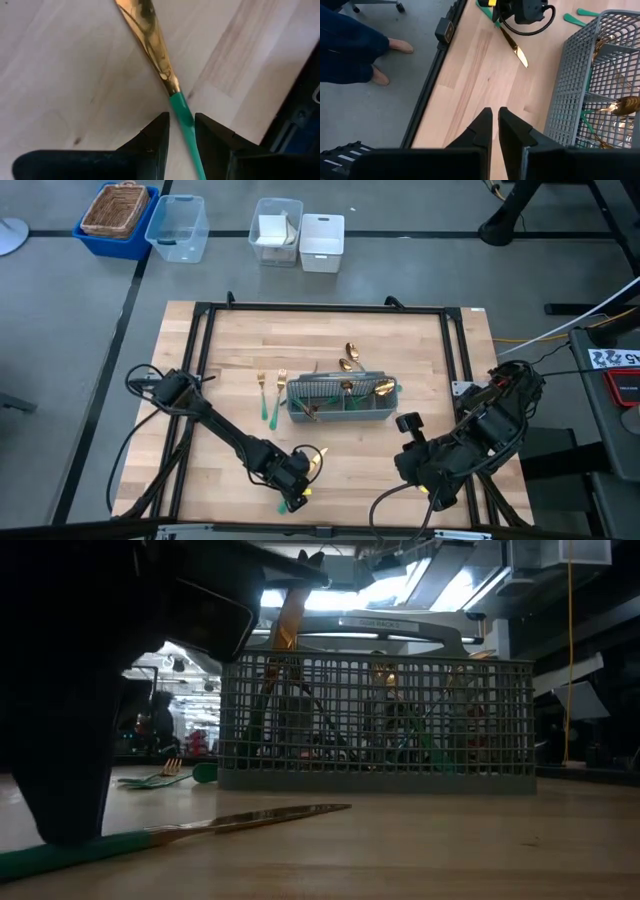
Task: Sort silverware
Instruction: Put the green knife into the gray utensil holder
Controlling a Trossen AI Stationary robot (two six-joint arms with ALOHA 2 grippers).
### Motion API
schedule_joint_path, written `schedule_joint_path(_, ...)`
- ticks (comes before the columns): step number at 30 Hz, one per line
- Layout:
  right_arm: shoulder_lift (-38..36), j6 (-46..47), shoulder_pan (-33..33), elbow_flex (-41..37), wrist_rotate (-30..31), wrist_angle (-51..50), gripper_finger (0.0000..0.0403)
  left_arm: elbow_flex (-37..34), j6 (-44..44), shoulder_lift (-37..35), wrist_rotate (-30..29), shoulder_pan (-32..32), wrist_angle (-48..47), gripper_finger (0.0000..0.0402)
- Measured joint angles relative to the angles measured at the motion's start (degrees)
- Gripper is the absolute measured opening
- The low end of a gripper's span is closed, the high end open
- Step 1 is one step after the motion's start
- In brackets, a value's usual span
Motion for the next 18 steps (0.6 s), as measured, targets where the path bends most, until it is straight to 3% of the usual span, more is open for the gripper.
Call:
schedule_joint_path(14,0.0,0.0,0.0,0.0,0.4,0.0,0.0033,0.0,-4.9,-0.1,0.0,0.2,0.3,0.0086)
schedule_joint_path(18,0.0,0.0,0.0,0.0,0.4,0.0,0.0033,0.0,-1.4,-0.1,0.0,0.2,0.4,0.0086)
